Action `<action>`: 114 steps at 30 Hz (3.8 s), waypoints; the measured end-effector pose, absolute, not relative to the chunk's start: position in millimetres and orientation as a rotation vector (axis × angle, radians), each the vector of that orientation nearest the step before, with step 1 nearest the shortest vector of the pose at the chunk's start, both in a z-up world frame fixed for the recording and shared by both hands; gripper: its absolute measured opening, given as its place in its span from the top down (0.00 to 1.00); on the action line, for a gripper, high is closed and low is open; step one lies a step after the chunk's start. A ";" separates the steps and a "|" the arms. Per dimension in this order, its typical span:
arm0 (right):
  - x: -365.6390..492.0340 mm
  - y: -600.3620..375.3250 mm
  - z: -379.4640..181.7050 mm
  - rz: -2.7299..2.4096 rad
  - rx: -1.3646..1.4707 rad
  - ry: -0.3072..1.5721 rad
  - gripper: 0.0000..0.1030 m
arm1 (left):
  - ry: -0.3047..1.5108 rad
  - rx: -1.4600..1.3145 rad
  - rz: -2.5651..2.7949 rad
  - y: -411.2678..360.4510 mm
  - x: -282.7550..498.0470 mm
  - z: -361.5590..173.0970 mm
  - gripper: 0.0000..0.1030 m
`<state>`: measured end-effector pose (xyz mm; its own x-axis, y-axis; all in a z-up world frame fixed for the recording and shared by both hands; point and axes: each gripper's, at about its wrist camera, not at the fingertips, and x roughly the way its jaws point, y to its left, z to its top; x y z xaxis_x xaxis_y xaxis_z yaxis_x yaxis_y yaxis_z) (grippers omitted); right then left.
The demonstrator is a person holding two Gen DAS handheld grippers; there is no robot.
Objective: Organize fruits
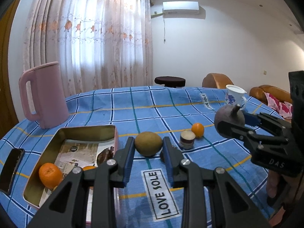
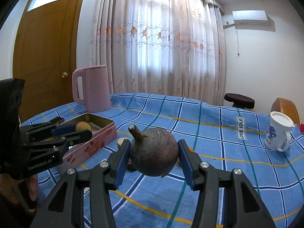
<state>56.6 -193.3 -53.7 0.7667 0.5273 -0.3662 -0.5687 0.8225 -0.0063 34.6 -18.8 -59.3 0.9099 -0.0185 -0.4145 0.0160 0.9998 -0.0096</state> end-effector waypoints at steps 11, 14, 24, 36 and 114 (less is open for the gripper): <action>63.3 -153.9 -39.6 0.670 -0.140 0.362 0.49 | 0.453 -0.034 0.043 15.5 35.2 -55.2 0.70; 66.1 -133.5 -32.7 0.708 -0.158 0.361 0.49 | 0.460 -0.042 0.072 30.6 35.4 -53.9 0.70; 76.8 -63.9 -34.8 0.824 -0.197 0.398 0.49 | 0.523 -0.068 0.152 77.8 41.9 -63.9 0.70; 78.4 -8.3 -52.9 0.898 -0.213 0.477 0.49 | 0.552 -0.104 0.213 113.3 39.3 -71.7 0.70; 129.2 -197.5 -74.3 0.377 -0.071 0.628 0.65 | 0.704 0.058 -0.109 -58.8 107.8 -83.0 0.23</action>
<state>129.2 -197.5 -74.3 0.7437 0.3224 -0.5856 -0.3650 0.9298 0.0484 107.8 -58.8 -83.0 0.7567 -0.0799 -0.6489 0.1192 0.9927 0.0167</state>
